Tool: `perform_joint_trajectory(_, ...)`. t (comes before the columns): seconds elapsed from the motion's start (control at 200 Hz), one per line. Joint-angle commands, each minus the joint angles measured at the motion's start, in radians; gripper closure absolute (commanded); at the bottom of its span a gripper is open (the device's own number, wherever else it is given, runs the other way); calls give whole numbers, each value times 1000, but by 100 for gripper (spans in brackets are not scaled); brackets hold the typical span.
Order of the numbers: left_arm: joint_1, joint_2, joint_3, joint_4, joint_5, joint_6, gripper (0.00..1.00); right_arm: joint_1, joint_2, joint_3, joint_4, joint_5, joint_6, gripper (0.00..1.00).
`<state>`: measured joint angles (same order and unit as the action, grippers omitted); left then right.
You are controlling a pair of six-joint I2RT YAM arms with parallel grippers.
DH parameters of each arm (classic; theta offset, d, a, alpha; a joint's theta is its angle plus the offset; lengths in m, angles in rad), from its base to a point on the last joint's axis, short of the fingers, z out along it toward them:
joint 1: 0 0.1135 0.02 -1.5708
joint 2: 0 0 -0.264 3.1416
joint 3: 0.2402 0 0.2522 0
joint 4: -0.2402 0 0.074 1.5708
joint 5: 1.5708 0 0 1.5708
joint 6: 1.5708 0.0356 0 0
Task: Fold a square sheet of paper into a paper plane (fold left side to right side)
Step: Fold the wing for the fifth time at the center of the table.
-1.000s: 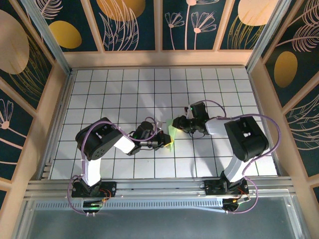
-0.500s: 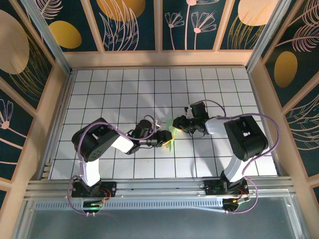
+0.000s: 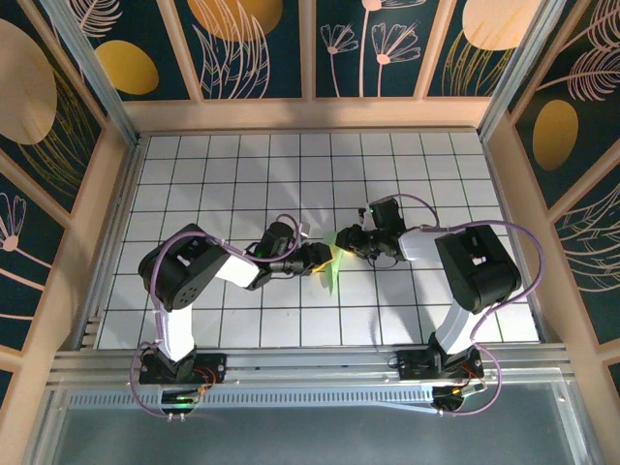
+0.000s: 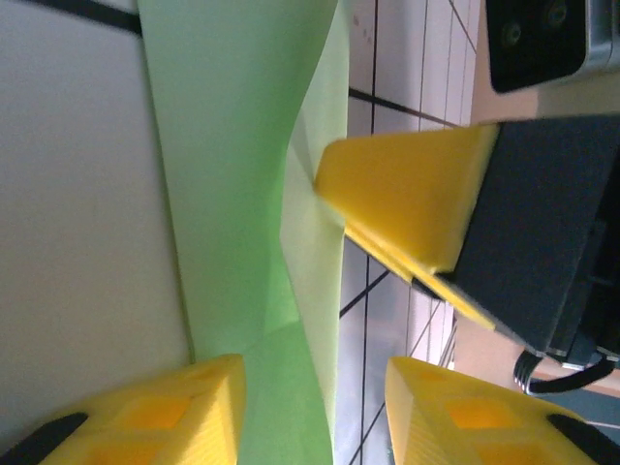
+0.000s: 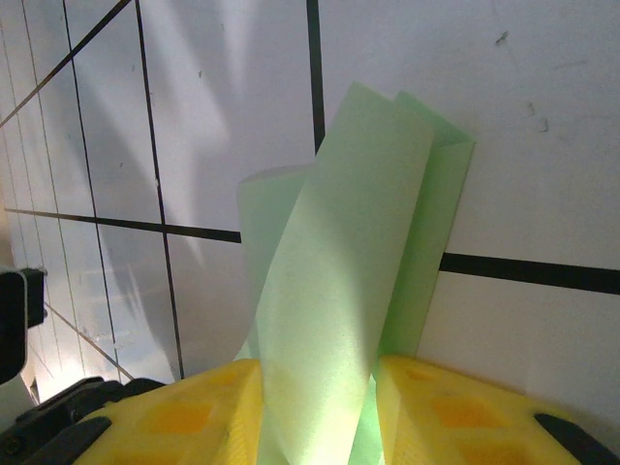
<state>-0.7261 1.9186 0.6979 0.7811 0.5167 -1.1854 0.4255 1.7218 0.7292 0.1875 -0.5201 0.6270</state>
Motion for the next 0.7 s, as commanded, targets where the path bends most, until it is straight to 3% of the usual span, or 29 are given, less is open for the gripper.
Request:
perform_joint_trajectory(0.0, 14, 26, 32, -46, 6, 45, 62, 15, 36, 9, -31, 31, -29, 63)
perform_joint_trajectory(0.44, 19, 78, 71, -103, -21, 84, 89, 21, 38, 16, -42, 38, -37, 63)
perform_joint_trajectory(0.696, 19, 74, 47, -126, -49, 91, 99, 24, 35, 22, -49, 45, -41, 63)
